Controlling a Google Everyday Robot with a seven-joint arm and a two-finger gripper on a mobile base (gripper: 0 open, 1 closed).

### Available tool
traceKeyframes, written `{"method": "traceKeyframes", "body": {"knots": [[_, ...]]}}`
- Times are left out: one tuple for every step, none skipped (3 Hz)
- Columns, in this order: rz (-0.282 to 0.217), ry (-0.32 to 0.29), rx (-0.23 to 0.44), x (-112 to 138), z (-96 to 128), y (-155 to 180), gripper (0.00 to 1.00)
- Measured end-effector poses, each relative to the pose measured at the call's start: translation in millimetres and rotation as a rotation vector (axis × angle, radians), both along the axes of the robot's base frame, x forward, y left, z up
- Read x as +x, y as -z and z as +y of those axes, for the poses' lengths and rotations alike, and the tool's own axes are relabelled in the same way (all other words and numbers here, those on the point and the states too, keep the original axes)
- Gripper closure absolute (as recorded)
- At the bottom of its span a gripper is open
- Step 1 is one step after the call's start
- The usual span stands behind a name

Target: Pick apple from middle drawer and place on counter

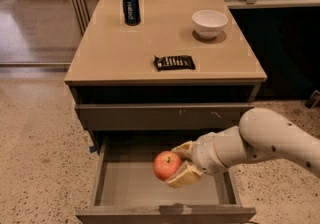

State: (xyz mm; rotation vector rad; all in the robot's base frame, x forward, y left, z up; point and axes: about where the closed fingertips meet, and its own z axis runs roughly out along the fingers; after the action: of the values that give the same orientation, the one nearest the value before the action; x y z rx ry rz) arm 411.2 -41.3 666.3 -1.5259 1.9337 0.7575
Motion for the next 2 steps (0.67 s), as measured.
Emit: {"method": "traceKeyframes", "body": {"knots": [[-0.102,0.093,-0.037,8.4,-55.3,-147.6,1.00],[-0.133,0.128,-0.124,7.7,-77.6,-242.2,1.00]]}}
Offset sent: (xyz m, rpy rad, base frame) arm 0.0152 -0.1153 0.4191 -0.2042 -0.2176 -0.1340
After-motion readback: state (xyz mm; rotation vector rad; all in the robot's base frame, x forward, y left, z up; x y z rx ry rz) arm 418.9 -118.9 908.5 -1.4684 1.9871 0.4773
